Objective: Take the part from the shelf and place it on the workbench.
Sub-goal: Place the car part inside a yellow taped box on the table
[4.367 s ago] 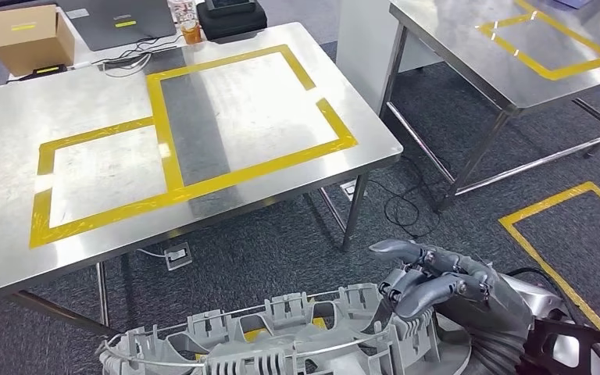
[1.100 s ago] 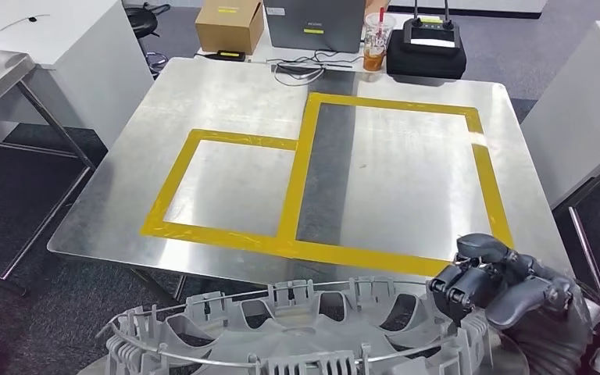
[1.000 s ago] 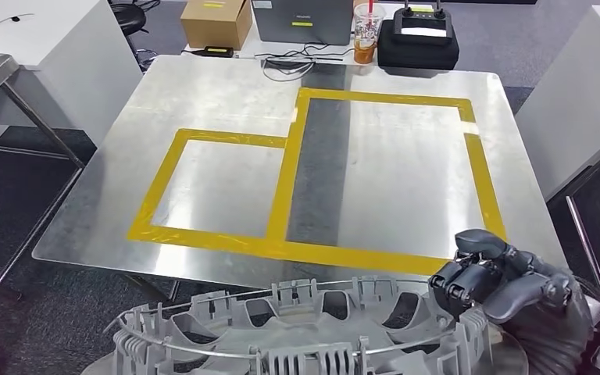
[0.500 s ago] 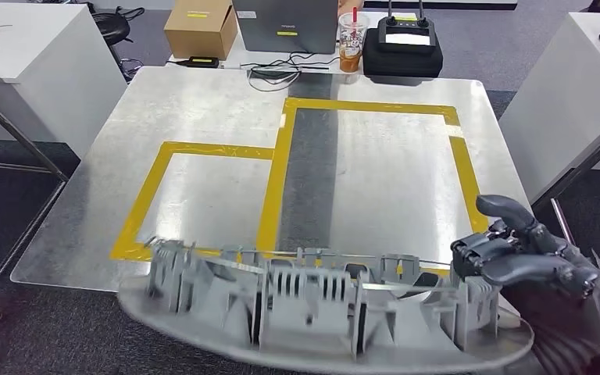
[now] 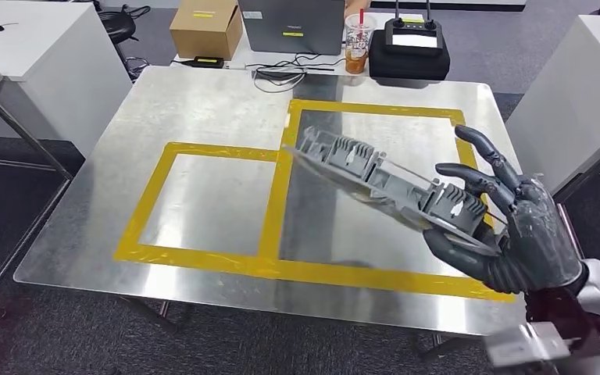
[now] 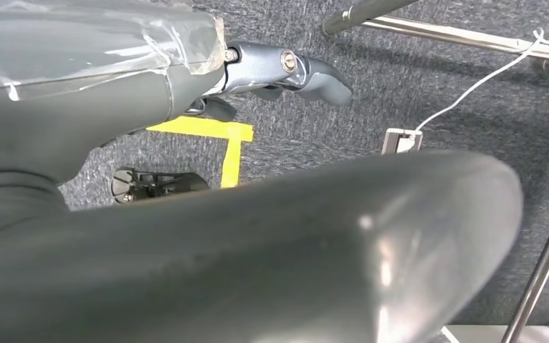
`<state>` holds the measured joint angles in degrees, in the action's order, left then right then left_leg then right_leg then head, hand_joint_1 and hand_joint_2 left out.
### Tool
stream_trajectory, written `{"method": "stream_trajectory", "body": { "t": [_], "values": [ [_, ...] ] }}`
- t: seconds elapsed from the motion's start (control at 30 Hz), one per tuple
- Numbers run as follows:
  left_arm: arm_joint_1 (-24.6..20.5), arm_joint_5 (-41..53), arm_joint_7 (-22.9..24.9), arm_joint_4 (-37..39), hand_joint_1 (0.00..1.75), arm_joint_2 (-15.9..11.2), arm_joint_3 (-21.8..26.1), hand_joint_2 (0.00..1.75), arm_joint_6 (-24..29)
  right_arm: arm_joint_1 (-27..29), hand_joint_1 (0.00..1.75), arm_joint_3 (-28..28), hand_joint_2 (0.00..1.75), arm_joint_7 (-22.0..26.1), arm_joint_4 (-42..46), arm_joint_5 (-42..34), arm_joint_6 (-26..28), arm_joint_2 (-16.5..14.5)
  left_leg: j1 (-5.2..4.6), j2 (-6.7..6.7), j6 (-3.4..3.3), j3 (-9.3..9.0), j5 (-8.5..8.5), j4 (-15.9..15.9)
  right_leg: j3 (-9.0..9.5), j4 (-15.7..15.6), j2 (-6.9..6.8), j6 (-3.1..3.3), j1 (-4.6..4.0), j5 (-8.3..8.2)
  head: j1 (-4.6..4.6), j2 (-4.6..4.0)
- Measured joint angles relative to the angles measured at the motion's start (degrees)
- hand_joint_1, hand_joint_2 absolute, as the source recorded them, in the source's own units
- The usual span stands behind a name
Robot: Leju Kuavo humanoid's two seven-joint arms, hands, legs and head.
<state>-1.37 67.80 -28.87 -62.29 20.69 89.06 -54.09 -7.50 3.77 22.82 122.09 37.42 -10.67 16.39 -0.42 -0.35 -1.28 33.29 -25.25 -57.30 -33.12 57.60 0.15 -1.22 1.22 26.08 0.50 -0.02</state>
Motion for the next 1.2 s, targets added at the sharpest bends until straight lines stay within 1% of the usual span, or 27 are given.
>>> {"method": "stream_trajectory", "body": {
  "t": [0.07,0.1,0.13,0.2,0.23,0.27,0.3,0.37,0.4,0.43,0.47,0.53,0.6,0.63,0.67,0.73,0.77,0.8,0.83,0.87,0.9,0.93,0.97,1.03,1.1,1.13,1.2],
  "values": [
    [0.0,-0.5,0.0,0.0,0.00,0.0,0.1,0.00,-0.3,-1.4,1.75,0.5,1.75,-0.9,-3.1,7.1,2.5,0.8,0.21,0.03,0.45,0.53,-0.61,-0.9,-0.02,-0.1,0.02,0.60,0.24,-0.11,0.03,0.00],
    [0.1,-0.7,0.0,0.0,0.00,0.0,0.1,0.00,-0.4,-2.2,1.75,0.8,1.75,-1.3,-4.5,9.3,3.3,1.3,0.35,0.04,0.75,1.34,-1.66,-2.5,0.02,-0.1,0.02,0.84,0.42,-0.16,0.06,0.00],
    [0.1,-0.9,0.1,0.0,0.00,0.0,0.1,0.00,-0.5,-2.9,1.75,1.1,1.75,-1.6,-5.9,10.6,3.7,1.7,0.52,0.04,1.10,2.77,-3.29,-5.6,0.05,-0.2,0.01,1.00,0.56,-0.17,0.10,0.00],
    [0.2,-1.0,0.1,0.0,0.00,0.0,0.1,0.00,-0.6,-3.9,1.75,1.7,1.75,-1.8,-7.9,11.4,4.1,2.3,0.84,0.06,1.60,6.55,-6.78,-13.4,0.05,-0.1,0.01,1.13,0.54,-0.10,0.15,0.00],
    [0.3,-1.1,0.2,0.0,0.00,0.0,0.1,0.00,-0.6,-4.2,1.75,2.0,1.75,-1.8,-8.7,11.4,4.1,2.4,0.97,0.06,1.72,8.15,-7.63,-16.4,0.08,-0.1,0.02,1.15,0.53,-0.06,0.15,0.00],
    [0.3,-1.1,0.2,0.0,0.00,0.0,0.1,0.00,-0.6,-4.4,1.75,2.2,1.75,-1.8,-9.3,11.5,4.2,2.6,1.03,0.07,1.75,8.85,-7.38,-17.4,0.15,-0.1,0.03,1.18,0.53,-0.01,0.15,0.00],
    [0.3,-1.1,0.2,0.0,0.00,0.0,0.1,0.00,-0.6,-4.5,1.75,2.4,1.75,-1.8,-9.9,11.5,4.2,2.7,1.07,0.07,1.66,8.49,-6.04,-16.1,0.25,-0.1,0.05,1.18,0.52,0.06,0.16,0.00],
    [0.3,-1.1,0.3,0.0,0.00,-0.1,0.1,0.00,-0.6,-4.7,1.75,2.9,1.75,-1.8,-10.6,11.4,4.2,2.9,1.01,0.05,1.15,5.24,-1.69,-8.4,0.49,-0.1,0.10,1.08,0.50,0.23,0.15,0.00],
    [0.3,-1.2,0.3,0.0,0.00,-0.1,0.1,0.00,-0.6,-4.8,1.75,3.1,1.75,-1.8,-10.9,11.5,4.2,2.9,0.85,0.05,0.83,3.49,-0.16,-4.5,0.49,-0.1,0.12,0.97,0.37,0.30,0.14,0.00],
    [0.4,-1.2,0.3,0.0,0.00,-0.2,0.1,0.00,-0.6,-4.9,1.75,3.2,1.75,-1.8,-11.2,11.7,4.2,3.0,0.68,0.04,0.56,2.37,0.65,-1.9,0.41,-0.1,0.13,0.82,0.29,0.35,0.14,0.00],
    [0.4,-1.2,0.4,0.0,0.00,-0.2,0.1,0.00,-0.7,-5.1,1.75,3.4,1.75,-1.8,-11.4,12.4,4.2,3.1,0.49,0.03,0.36,1.89,0.78,-0.7,0.31,-0.2,0.14,0.61,0.23,0.39,0.14,0.00],
    [0.4,-1.2,0.4,-0.1,0.00,-0.2,0.1,0.00,-0.8,-5.8,1.75,4.4,1.75,-2.2,-12.3,15.1,4.1,3.7,0.23,0.02,0.02,1.74,0.65,-0.4,0.29,-0.4,0.13,0.02,0.23,0.36,0.15,0.00],
    [0.5,-1.4,0.4,-0.1,0.00,-0.2,0.2,0.00,-1.1,-7.3,1.75,6.5,1.75,-2.7,-14.3,19.5,4.1,4.8,0.37,0.06,-0.59,1.05,1.05,0.5,-0.14,0.5,0.02,-0.35,0.27,0.87,0.07,0.00],
    [0.4,-1.6,0.5,-0.1,0.00,-0.2,0.2,0.00,-1.2,-8.4,1.75,7.9,1.75,-2.9,-15.9,22.0,4.1,5.4,0.46,0.09,-0.89,0.69,1.29,0.9,-1.10,2.4,-0.03,-0.28,0.23,1.78,0.03,0.00],
    [0.4,-1.7,0.5,-0.1,0.00,-0.2,0.2,0.00,-1.3,-9.7,1.75,9.5,1.75,-3.0,-18.0,24.3,4.1,5.9,0.50,0.12,-1.08,0.53,1.44,1.2,-2.73,5.6,-0.07,-0.04,0.23,3.11,-0.01,0.00],
    [0.4,-1.9,0.7,-0.1,0.00,-0.1,0.2,0.00,-1.5,-12.4,1.75,13.1,1.75,-3.2,-22.8,27.9,4.1,6.5,0.29,0.15,-1.25,0.52,1.46,1.2,-6.85,13.6,-0.07,0.26,0.18,5.83,-0.01,0.00],
    [0.4,-1.9,0.7,-0.1,0.00,-0.1,0.2,0.00,-1.4,-13.8,1.75,14.9,1.75,-3.3,-25.3,29.1,4.1,6.6,0.21,0.14,-1.28,0.51,1.44,1.1,-8.26,16.1,-0.08,0.12,0.18,6.28,-0.01,0.00],
    [0.4,-1.9,0.8,-0.1,0.00,-0.1,0.2,0.00,-1.3,-15.3,1.75,16.7,1.75,-3.3,-27.9,29.9,4.2,6.6,0.15,0.13,-1.29,0.49,1.42,1.1,-8.65,16.3,-0.09,-0.21,0.20,5.84,-0.01,0.00],
    [0.4,-1.9,0.8,0.0,0.00,-0.1,0.2,0.00,-1.2,-17.1,1.75,18.5,1.75,-3.3,-30.7,30.6,4.4,6.6,0.12,0.11,-1.26,0.47,1.37,0.9,-7.81,14.1,-0.10,-0.67,0.22,4.48,-0.01,0.00],
    [0.4,-1.8,0.9,0.1,0.00,-0.2,0.2,0.00,-0.9,-19.3,1.75,20.4,1.75,-3.2,-33.7,31.2,4.6,6.5,0.11,0.10,-1.15,0.47,1.30,0.7,-6.00,10.0,-0.12,-1.12,0.24,2.63,-0.02,0.00],
    [0.3,-1.7,0.9,0.2,0.00,-0.3,0.2,0.00,-0.7,-21.7,1.75,22.4,1.75,-2.9,-36.8,31.8,4.7,6.2,0.03,0.09,-0.96,0.56,1.17,0.5,-4.08,5.9,-0.12,-1.26,0.21,1.03,-0.01,0.00],
    [0.2,-1.5,0.8,0.4,0.00,-0.5,0.2,0.00,-0.5,-24.2,1.75,24.5,1.75,-2.6,-40.2,32.5,4.7,5.8,-0.08,0.10,-0.72,0.72,0.99,0.1,-2.53,2.6,-0.08,-1.09,0.16,-0.19,0.03,0.00],
    [0.2,-1.3,0.8,0.6,0.00,-0.8,0.2,0.00,-0.4,-26.4,1.75,26.6,1.75,-2.3,-43.5,33.1,4.3,5.2,-0.19,0.11,-0.46,0.88,0.86,-0.1,-1.62,0.8,-0.03,-0.68,0.05,-0.80,0.04,0.00],
    [0.1,-1.0,0.5,1.0,0.00,-1.4,0.2,0.00,-0.4,-30.4,1.75,30.7,1.75,-1.4,-50.2,33.6,3.1,3.5,-0.22,0.18,-0.04,1.11,0.76,-0.3,-1.44,0.3,0.09,0.31,-0.22,-1.06,0.07,0.00],
    [0.0,-0.5,0.1,1.6,0.00,-2.1,0.2,0.00,-0.3,-34.1,1.75,34.6,1.75,-0.2,-57.6,33.2,2.0,1.1,0.01,0.24,0.47,1.46,0.35,-0.8,-1.50,0.3,0.17,0.96,-0.03,-1.30,0.07,0.00],
    [-0.1,-0.3,-0.2,2.0,0.00,-2.5,0.2,0.00,-0.2,-35.9,1.75,36.4,1.75,0.4,-61.5,32.8,1.7,-0.3,0.13,0.26,0.85,2.10,-0.55,-2.2,-1.51,0.2,0.22,1.21,0.13,-1.41,0.14,0.00],
    [-0.2,0.2,-0.9,3.0,0.00,-3.3,0.2,0.00,0.1,-38.8,1.75,39.7,1.75,1.6,-68.5,31.7,1.5,-2.8,0.43,0.27,1.68,4.98,-3.88,-8.3,-1.52,0.2,0.26,1.54,0.20,-1.51,0.27,0.00]
  ]
}}
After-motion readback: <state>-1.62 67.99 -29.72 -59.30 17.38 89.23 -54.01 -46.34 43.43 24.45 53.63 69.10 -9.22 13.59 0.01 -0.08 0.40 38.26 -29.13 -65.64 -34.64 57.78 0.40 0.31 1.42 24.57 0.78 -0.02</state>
